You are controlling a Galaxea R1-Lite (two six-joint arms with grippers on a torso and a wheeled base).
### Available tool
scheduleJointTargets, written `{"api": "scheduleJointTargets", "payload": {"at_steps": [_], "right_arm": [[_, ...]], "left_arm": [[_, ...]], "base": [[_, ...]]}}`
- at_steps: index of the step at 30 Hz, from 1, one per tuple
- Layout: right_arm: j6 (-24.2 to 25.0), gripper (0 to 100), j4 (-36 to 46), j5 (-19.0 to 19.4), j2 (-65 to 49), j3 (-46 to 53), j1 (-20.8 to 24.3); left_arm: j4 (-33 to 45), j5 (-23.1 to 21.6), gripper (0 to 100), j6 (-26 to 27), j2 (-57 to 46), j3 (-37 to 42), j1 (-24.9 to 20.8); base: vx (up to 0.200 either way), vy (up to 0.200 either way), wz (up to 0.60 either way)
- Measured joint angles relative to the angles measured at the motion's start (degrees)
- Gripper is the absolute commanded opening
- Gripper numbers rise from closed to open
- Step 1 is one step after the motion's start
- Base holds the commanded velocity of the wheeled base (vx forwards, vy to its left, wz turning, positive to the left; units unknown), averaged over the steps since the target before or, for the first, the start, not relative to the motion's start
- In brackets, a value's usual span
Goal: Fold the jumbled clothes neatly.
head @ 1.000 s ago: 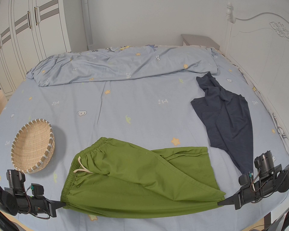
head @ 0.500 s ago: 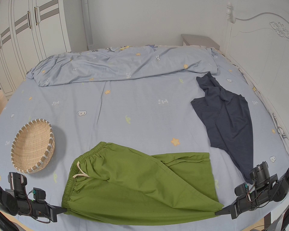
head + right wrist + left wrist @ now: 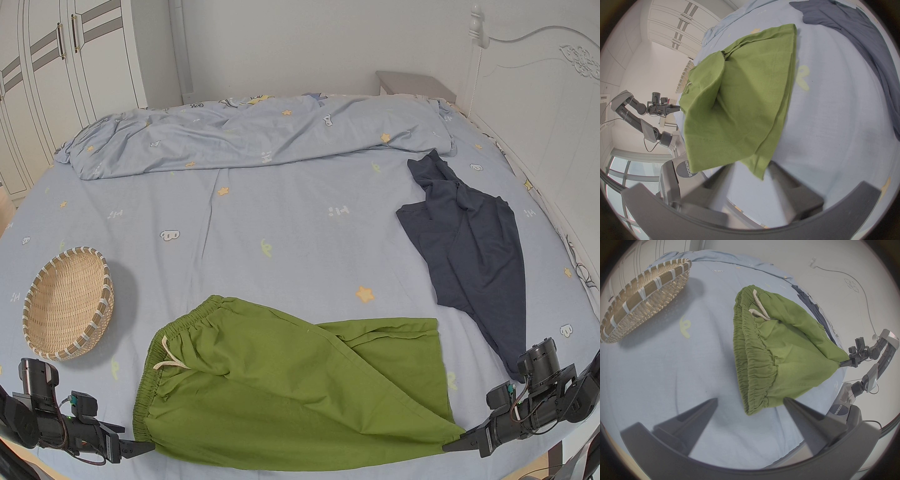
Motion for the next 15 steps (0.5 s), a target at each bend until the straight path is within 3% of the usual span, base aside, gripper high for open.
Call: {"api": "scheduleJointTargets", "payload": {"at_steps": [10,15], "right_arm": [[0.02,100,-0.07,-0.05,-2.76,0.63,0.72],[0.65,100,0.96,-0.21,-9.03,0.38,0.79]], "left_arm": [[-0.04,-1.06,100,-0.79,-1.18,0.0,0.3],[0.24,-3.58,100,-5.8,-5.02,-0.67,0.98]], "base": [[0.0,0.0,0.0],[0.0,0.0,0.0]]}}
